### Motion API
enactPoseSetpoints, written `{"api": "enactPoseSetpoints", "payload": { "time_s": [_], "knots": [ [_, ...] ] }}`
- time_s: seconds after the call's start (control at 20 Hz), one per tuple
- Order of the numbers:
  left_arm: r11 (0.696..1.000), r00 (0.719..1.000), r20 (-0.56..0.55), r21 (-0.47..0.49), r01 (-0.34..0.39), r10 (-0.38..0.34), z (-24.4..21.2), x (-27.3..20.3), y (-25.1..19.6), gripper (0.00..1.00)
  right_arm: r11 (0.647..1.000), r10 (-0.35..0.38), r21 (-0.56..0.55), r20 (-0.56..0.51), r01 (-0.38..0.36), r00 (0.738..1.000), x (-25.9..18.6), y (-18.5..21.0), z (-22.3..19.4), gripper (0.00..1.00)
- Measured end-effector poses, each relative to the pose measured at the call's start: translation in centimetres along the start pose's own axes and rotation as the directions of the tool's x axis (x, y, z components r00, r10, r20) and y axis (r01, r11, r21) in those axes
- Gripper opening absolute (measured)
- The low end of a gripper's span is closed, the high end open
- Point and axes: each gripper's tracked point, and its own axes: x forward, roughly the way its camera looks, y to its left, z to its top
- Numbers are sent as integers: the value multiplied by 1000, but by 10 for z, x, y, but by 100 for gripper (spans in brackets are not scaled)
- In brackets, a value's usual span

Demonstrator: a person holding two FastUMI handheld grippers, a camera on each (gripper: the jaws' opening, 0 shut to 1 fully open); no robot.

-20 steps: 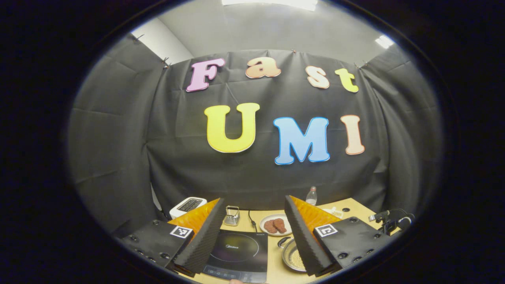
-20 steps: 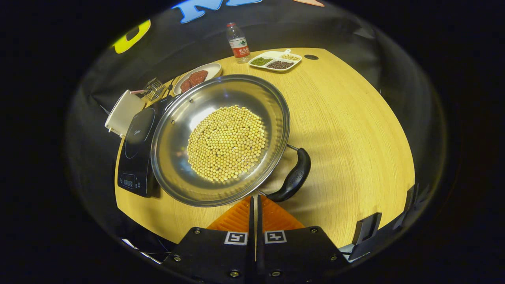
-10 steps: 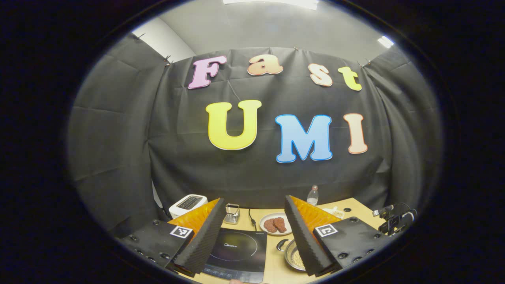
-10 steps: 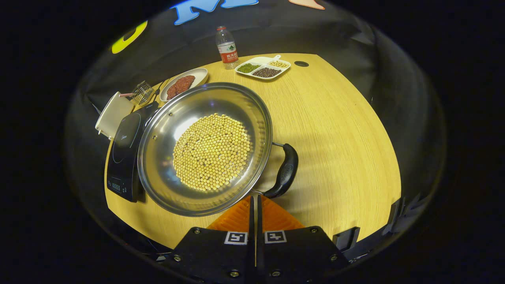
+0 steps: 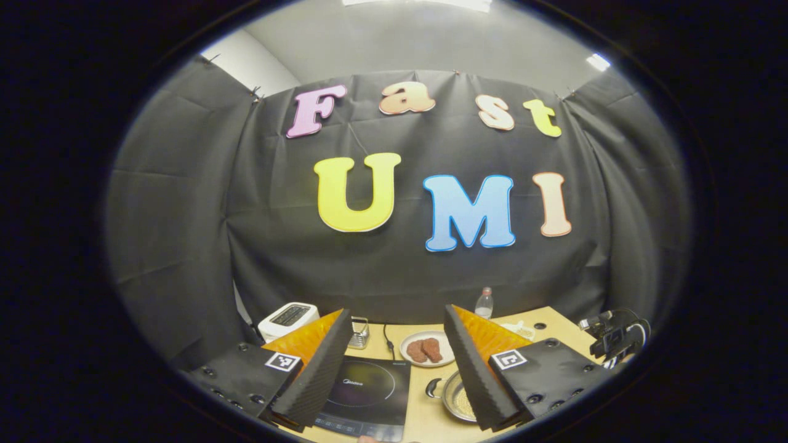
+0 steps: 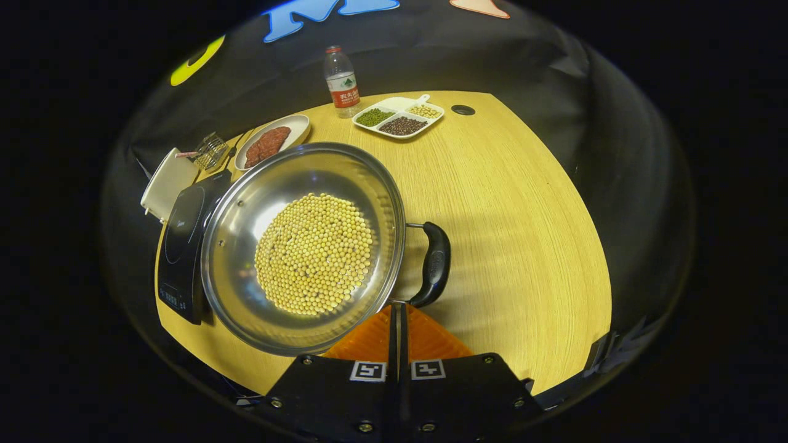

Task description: First push the handle of the pot to place it horizontally, then grasp the pot with both hands and set it on the induction cooktop.

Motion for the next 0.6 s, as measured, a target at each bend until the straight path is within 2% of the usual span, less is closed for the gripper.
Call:
{"api": "enactPoseSetpoints", "payload": {
  "time_s": [0.6],
  "knots": [
    [1000, 999, -32, 17, 9, -9, -12, 18, -21, 96, 1000, 14, 21, -18, -14, 1000, 18, -23, 20, 1]
  ]
}}
